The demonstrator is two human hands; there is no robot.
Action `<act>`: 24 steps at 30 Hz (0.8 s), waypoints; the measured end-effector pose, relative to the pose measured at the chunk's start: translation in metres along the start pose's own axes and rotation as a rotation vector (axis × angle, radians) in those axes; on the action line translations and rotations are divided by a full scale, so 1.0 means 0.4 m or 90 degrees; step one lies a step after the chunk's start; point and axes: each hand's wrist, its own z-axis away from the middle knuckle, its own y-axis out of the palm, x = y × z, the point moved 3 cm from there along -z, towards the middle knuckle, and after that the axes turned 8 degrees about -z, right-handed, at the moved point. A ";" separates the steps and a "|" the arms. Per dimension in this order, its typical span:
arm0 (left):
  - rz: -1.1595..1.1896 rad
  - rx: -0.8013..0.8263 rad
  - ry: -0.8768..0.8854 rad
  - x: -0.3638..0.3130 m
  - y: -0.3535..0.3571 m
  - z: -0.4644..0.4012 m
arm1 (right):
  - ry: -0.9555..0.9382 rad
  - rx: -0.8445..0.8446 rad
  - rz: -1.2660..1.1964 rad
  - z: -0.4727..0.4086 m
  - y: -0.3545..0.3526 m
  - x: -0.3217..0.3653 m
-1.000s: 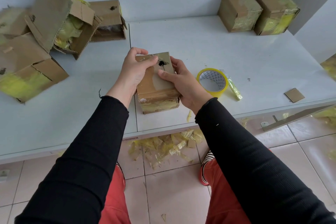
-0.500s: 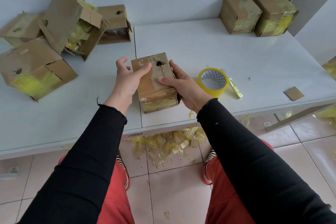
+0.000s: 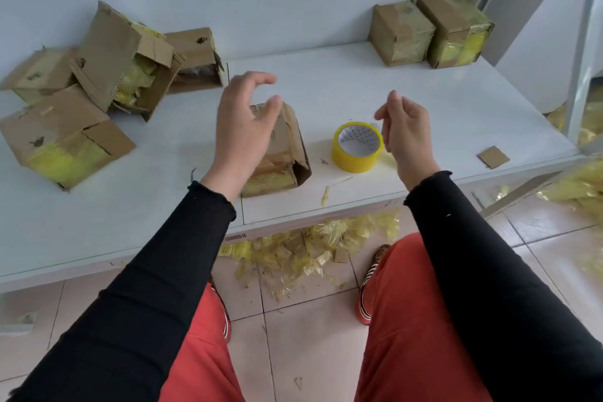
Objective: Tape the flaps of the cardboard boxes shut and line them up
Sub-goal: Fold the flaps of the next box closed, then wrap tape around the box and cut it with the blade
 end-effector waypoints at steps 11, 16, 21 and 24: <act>-0.251 0.391 0.130 -0.164 0.396 0.072 | 0.135 0.118 0.323 -0.005 -0.064 -0.136; -0.271 0.370 0.014 -0.153 0.407 0.047 | 0.094 0.108 0.229 0.001 -0.056 -0.115; -0.123 0.408 -0.104 -0.129 0.354 0.035 | -0.121 0.152 0.312 0.031 -0.039 -0.053; 0.036 0.368 -0.165 -0.124 0.315 0.057 | -0.168 0.209 0.280 0.051 -0.037 -0.031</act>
